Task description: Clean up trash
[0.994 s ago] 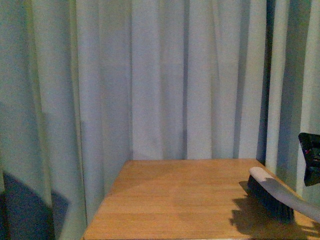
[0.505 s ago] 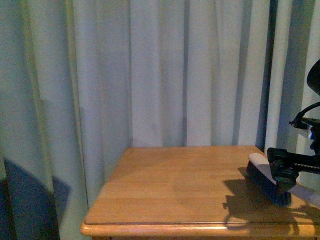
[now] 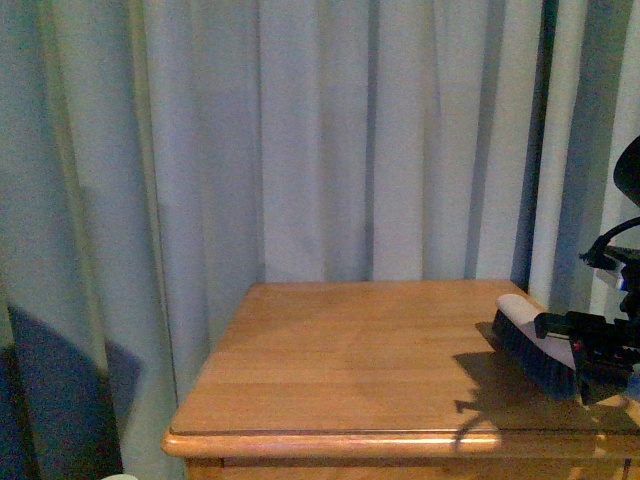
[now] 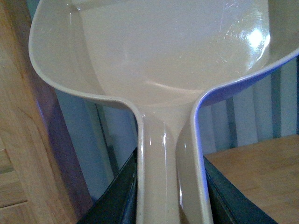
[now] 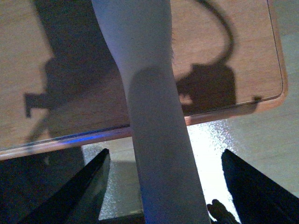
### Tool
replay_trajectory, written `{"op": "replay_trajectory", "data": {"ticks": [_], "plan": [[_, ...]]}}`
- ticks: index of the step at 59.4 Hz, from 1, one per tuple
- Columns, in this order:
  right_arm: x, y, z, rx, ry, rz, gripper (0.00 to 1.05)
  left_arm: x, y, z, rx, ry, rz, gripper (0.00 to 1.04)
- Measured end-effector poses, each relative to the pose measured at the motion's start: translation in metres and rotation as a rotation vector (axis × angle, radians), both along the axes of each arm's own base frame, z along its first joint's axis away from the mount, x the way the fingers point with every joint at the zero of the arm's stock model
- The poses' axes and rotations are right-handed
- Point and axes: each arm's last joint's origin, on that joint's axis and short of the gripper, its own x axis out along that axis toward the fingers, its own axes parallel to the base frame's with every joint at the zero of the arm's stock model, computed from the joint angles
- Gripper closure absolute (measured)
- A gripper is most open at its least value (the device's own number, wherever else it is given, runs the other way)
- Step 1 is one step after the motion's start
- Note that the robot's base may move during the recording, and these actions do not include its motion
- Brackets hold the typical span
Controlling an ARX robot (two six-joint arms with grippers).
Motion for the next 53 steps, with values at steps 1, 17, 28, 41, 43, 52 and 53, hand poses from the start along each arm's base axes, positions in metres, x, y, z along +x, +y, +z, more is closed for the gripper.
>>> {"op": "replay_trajectory", "data": {"ticks": [1,17,28,41,43,52,53], "plan": [[0.000,0.000,-0.001,-0.001,0.000,-0.001,0.58,0.000,0.000,0.000,0.000,0.000,0.000,0.77],[-0.001,-0.004,-0.007,-0.005,-0.001,-0.012,0.86,0.000,0.000,0.000,0.000,0.000,0.000,0.77],[-0.003,-0.006,-0.005,-0.038,-0.096,-0.020,0.86,0.000,0.000,0.000,0.000,0.000,0.000,0.77],[-0.030,-0.008,0.037,-0.110,-0.408,-0.001,0.86,0.000,0.000,0.000,0.000,0.000,0.000,0.77],[-0.040,-0.009,0.045,-0.117,-0.459,0.005,0.86,0.000,0.000,0.000,0.000,0.000,0.000,0.77],[-0.078,-0.012,0.066,-0.094,-0.581,0.016,0.86,0.000,0.000,0.000,0.000,0.000,0.000,0.77],[-0.081,-0.013,0.067,-0.093,-0.588,0.016,0.86,0.000,0.000,0.000,0.000,0.000,0.000,0.77]]}}
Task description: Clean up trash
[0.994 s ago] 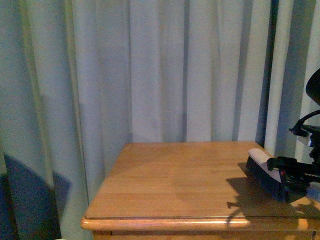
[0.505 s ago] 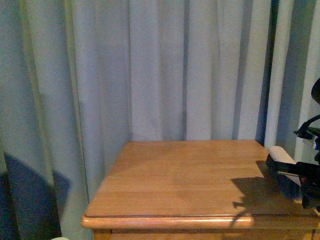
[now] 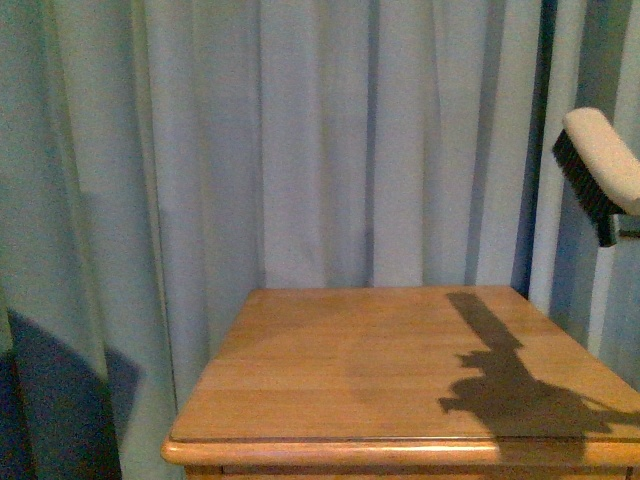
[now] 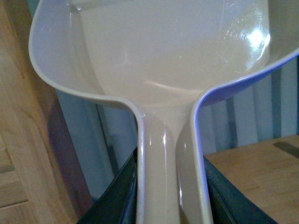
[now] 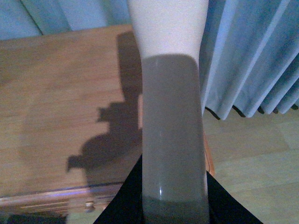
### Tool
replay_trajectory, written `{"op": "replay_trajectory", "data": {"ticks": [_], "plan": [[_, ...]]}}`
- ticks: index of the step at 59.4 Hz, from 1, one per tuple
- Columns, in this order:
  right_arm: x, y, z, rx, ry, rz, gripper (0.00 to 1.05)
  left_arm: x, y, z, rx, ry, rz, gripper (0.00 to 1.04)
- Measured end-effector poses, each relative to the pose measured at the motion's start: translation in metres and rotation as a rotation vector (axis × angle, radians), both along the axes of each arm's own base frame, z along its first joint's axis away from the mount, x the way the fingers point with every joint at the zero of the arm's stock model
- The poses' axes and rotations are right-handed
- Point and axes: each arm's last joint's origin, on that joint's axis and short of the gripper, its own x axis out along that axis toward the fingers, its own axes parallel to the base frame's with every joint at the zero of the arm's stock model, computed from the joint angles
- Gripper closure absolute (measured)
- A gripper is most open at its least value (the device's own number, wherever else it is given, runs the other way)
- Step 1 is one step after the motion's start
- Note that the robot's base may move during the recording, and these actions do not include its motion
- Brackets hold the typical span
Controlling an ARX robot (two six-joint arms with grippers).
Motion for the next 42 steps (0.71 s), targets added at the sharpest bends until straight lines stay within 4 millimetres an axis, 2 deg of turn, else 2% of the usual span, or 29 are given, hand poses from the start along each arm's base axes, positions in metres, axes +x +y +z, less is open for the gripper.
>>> {"op": "replay_trajectory", "data": {"ticks": [17,29,42], "plan": [[-0.076,-0.008,0.019,0.021,-0.157,-0.020,0.86,0.000,0.000,0.000,0.000,0.000,0.000,0.77],[-0.102,-0.012,0.023,0.003,-0.213,-0.055,0.86,0.000,0.000,0.000,0.000,0.000,0.000,0.77],[-0.114,-0.007,0.031,-0.037,-0.284,-0.049,0.86,0.000,0.000,0.000,0.000,0.000,0.000,0.77]]}}
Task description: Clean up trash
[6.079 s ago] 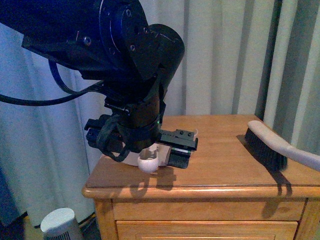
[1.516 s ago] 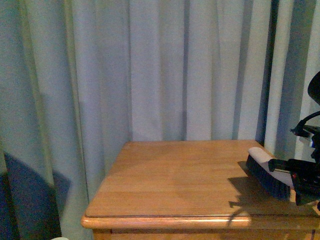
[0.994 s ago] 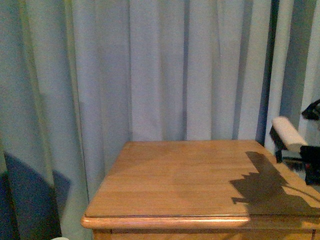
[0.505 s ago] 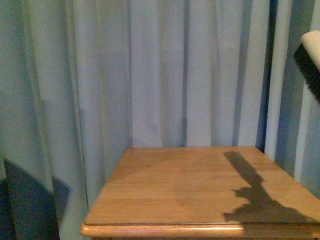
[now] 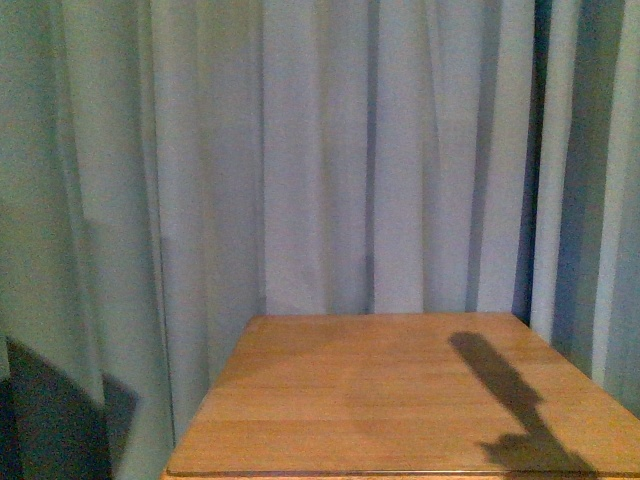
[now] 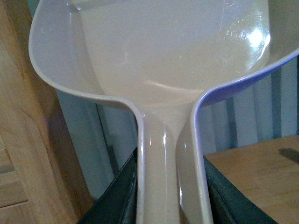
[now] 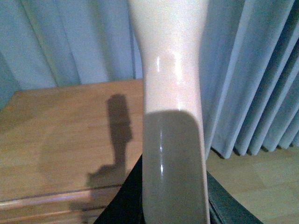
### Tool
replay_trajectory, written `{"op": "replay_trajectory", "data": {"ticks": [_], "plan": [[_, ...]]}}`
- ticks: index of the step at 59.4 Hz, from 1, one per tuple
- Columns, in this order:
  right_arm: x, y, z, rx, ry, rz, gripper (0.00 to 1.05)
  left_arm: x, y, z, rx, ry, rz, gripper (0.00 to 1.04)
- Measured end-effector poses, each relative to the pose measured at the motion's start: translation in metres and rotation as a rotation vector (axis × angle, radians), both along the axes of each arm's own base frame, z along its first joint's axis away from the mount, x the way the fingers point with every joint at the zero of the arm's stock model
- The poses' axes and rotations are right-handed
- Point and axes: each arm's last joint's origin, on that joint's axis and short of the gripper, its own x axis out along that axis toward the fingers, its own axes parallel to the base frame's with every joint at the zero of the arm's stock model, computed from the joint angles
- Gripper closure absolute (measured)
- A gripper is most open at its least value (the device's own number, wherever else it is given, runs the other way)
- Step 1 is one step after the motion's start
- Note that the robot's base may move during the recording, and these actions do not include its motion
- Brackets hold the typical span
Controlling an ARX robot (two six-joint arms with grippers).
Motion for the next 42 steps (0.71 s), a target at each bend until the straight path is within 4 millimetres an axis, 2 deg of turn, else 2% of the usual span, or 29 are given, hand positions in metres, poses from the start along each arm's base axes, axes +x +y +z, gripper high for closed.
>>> {"op": "replay_trajectory", "data": {"ticks": [10,42], "plan": [[-0.0074,0.0062,0.0074,-0.041,-0.064,-0.009,0.86,0.0000,0.0000,0.0000,0.000,0.000,0.000,0.77],[-0.0088,0.0062,0.0067,-0.069,-0.067,-0.016,0.86,-0.0004,-0.0002,-0.0003,0.001,0.000,-0.002,0.77]]}}
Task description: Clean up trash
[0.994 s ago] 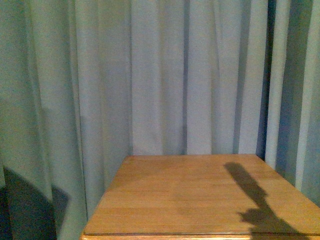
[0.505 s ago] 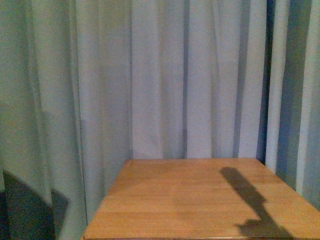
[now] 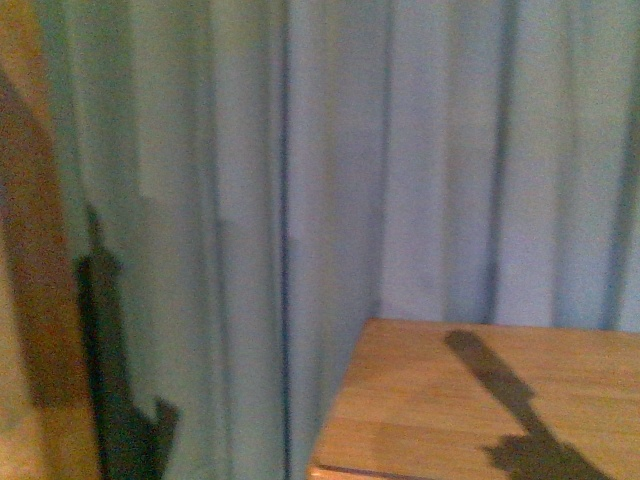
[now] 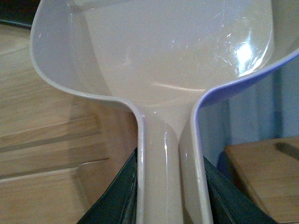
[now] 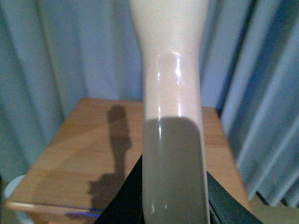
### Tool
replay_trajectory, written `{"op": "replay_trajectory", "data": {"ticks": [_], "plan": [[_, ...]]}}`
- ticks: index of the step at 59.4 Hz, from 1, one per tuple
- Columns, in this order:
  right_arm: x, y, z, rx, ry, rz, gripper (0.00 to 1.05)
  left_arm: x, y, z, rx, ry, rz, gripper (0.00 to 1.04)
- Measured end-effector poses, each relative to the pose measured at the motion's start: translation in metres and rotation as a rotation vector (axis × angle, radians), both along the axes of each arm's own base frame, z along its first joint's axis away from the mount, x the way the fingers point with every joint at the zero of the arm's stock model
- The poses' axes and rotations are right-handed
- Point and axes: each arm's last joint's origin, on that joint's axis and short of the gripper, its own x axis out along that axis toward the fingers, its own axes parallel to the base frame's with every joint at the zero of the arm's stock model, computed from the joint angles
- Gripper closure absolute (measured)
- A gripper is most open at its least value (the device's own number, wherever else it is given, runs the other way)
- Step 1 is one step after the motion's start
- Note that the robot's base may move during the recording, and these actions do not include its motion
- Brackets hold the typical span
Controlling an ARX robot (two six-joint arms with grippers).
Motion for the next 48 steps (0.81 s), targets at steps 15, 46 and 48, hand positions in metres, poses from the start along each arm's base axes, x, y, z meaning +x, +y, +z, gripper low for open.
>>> {"op": "replay_trajectory", "data": {"ticks": [15,46,48], "plan": [[0.0007,0.0012,-0.0018,-0.007,0.007,0.009,0.86,0.0003,0.0005,-0.0015,-0.006,0.005,0.003,0.77],[0.0008,0.0011,-0.0019,-0.007,0.008,0.006,0.86,0.0002,0.0004,-0.0016,-0.008,0.006,0.002,0.77],[0.0008,0.0011,-0.0018,-0.007,0.007,0.006,0.86,0.0001,0.0004,-0.0016,-0.008,0.006,0.003,0.77]]}}
